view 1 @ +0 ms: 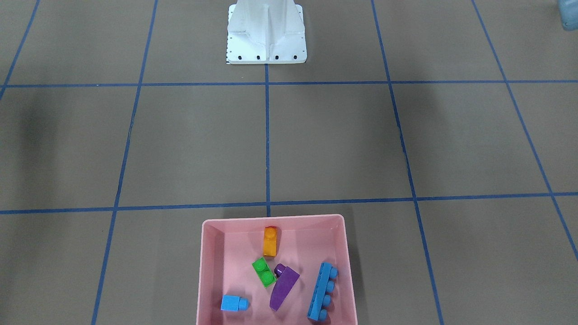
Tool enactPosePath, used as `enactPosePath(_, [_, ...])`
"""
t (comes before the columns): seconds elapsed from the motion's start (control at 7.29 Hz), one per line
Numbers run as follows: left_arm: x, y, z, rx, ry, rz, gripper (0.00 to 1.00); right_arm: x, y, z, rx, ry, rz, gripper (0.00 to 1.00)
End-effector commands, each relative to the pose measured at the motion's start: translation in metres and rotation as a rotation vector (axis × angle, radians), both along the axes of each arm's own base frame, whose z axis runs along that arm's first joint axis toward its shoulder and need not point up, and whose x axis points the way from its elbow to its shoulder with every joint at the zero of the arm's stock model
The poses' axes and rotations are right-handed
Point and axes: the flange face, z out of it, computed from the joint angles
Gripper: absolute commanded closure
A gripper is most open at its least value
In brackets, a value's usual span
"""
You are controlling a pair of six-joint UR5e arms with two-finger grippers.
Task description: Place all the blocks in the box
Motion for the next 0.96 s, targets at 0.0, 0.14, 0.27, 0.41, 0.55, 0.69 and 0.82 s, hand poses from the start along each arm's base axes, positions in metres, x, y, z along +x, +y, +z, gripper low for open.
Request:
enactPosePath(0.0, [-0.011, 0.009, 0.044, -0.127, 0.143, -0.016, 0.0, 0.058, 0.052, 0.045, -0.015, -0.034, 0.058, 0.0])
enactPosePath(0.14, [-0.01, 0.009, 0.059, -0.156, 0.163, -0.017, 0.0, 0.077, 0.075, 0.059, -0.029, -0.062, 0.079, 0.0])
enactPosePath(0.27, [-0.017, 0.01, 0.071, -0.176, 0.165, -0.032, 0.0, 0.102, 0.105, 0.073, -0.042, -0.071, 0.12, 0.0])
enactPosePath(0.41, [-0.03, 0.008, 0.084, -0.198, 0.17, -0.062, 0.0, 0.102, 0.127, 0.069, -0.024, -0.072, 0.103, 0.0])
enactPosePath(0.55, [-0.045, 0.008, 0.092, -0.213, 0.174, -0.093, 0.0, 0.102, 0.128, 0.074, -0.038, -0.071, 0.103, 0.0])
enactPosePath(0.69, [-0.049, 0.011, 0.095, -0.219, 0.174, -0.102, 0.0, 0.102, 0.126, 0.083, -0.055, -0.062, 0.103, 0.0])
enactPosePath(0.82, [-0.056, 0.011, 0.095, -0.203, 0.171, -0.089, 0.0, 0.097, 0.122, 0.086, -0.062, -0.059, 0.093, 0.0])
